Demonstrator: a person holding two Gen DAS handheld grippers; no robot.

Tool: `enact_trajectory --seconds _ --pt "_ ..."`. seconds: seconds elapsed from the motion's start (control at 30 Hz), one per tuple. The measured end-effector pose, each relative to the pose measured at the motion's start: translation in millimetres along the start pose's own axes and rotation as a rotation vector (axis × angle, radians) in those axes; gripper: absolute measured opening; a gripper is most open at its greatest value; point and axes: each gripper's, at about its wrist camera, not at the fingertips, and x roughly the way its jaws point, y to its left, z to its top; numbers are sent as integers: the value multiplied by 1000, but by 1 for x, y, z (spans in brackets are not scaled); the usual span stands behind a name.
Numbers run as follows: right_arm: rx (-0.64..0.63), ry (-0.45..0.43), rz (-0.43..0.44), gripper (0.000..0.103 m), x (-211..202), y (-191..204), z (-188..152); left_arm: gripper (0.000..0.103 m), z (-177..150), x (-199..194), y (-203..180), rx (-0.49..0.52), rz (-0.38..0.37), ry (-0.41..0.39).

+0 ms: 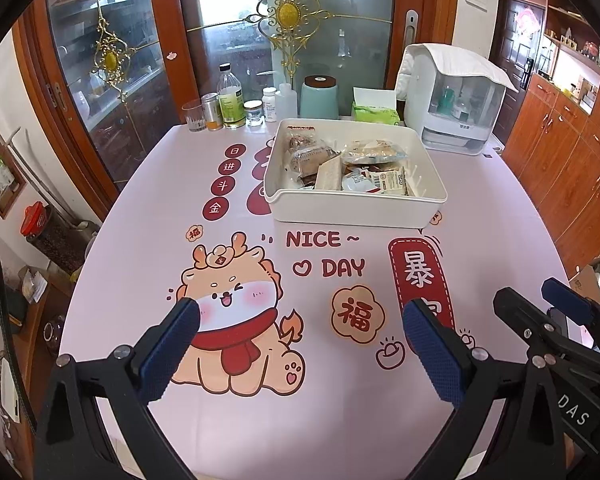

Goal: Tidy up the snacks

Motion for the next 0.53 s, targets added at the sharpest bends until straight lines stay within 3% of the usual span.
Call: enact_trajectory --seconds 0.53 --pt "-1 1 12 71 -5 -7 -6 101 -10 -7 -14 -14 6 4"
